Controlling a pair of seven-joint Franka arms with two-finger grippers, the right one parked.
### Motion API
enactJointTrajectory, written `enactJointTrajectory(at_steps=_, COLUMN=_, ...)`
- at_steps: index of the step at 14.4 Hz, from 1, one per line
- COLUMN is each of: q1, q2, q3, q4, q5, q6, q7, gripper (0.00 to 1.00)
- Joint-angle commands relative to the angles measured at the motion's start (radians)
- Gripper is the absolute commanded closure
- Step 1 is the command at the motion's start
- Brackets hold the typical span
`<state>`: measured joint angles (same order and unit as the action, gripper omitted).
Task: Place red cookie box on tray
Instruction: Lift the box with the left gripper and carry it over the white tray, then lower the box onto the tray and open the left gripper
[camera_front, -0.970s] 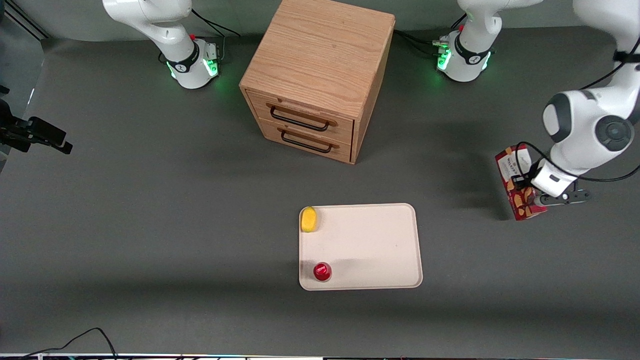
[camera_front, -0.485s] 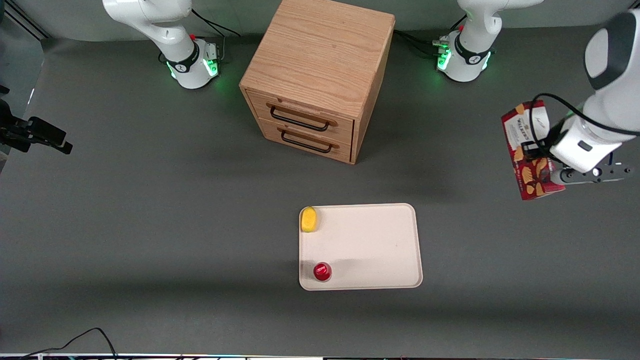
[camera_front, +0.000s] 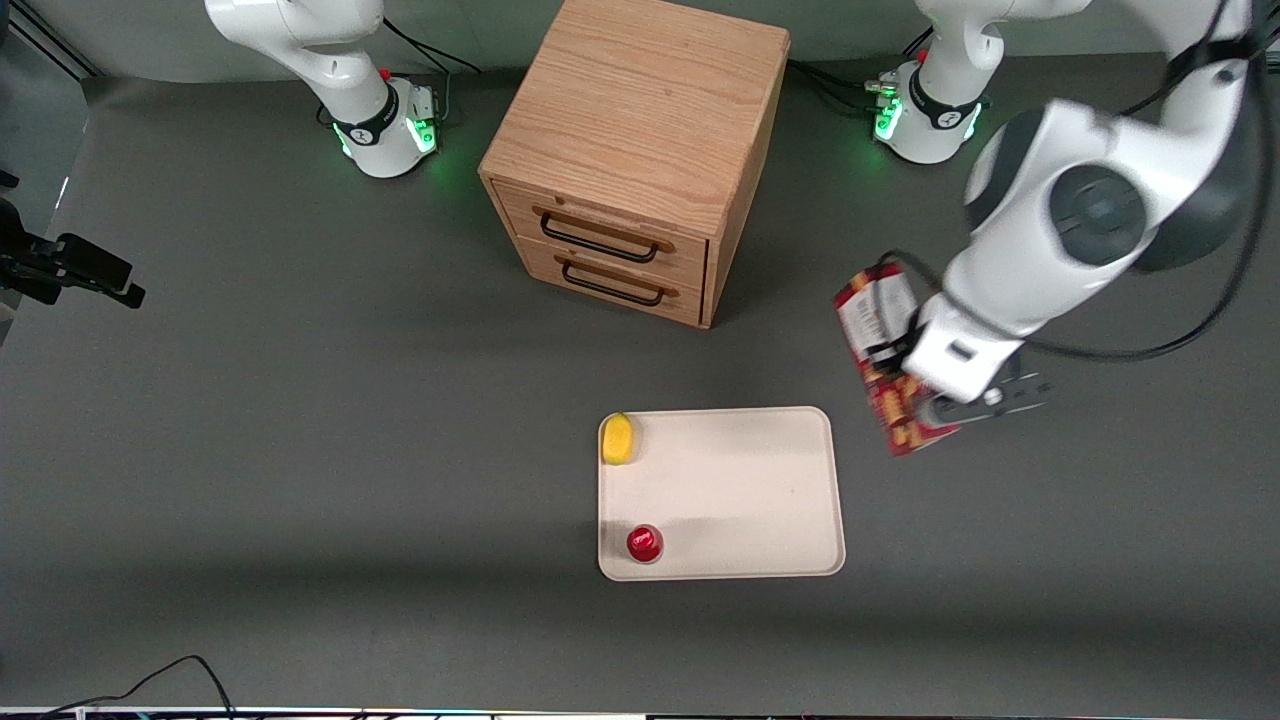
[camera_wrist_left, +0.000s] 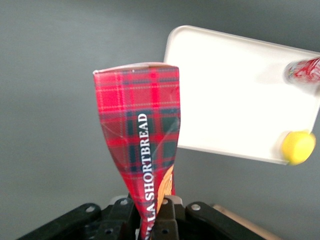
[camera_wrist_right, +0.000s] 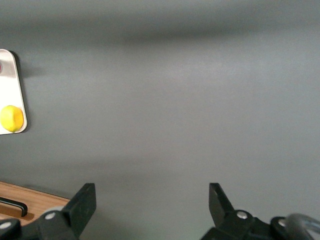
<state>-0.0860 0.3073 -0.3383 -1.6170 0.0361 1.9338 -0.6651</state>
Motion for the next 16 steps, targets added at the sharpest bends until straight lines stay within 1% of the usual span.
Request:
enactJointTrajectory(at_steps=1, q1=-0.075, q2=0.146, q3=0.004, q4=0.057, q5=0.098, q6=0.143, q7=-0.181, gripper=1.0)
enactJointTrajectory(at_steps=3, q1=-0.1, q2=0.238, q3=0.004, q4=0.058, q5=0.198, q6=0.244, q7=-0.264, gripper=1.0)
enactJointTrajectory(at_steps=4, q1=-0.103, q2=0.28, q3=0.004, q4=0.057, q5=0.232, q6=0.295, q7=-0.269, gripper=1.0)
enactJointTrajectory(at_steps=6, q1=-0.103, q2=0.349, q3=0.01, q4=0.057, q5=0.266, q6=0.368, q7=-0.269, gripper=1.0)
enactJointTrajectory(at_steps=8, q1=-0.1, q2=0.383, q3=0.03, q4=0.055, q5=0.31, q6=0.408, q7=-0.266, gripper=1.0)
enactJointTrajectory(at_steps=9, q1=-0.1, q2=0.398, q3=0.036, q4=0.054, q5=0.323, q6=0.418, q7=-0.263, gripper=1.0)
enactJointTrajectory(at_steps=14, q1=-0.097, q2=0.434, q3=0.039, q4=0.049, q5=0.324, q6=0.476, q7=-0.266, gripper=1.0)
enactJointTrajectory(at_steps=15, q1=-0.097, q2=0.434, q3=0.041, q4=0.049, q5=0.324, q6=0.476, q7=-0.266, gripper=0.78)
enactJointTrajectory(at_steps=16, q1=-0.095, q2=0.432, q3=0.039, q4=0.048, q5=0.32, q6=0.475, q7=-0.268, gripper=0.38)
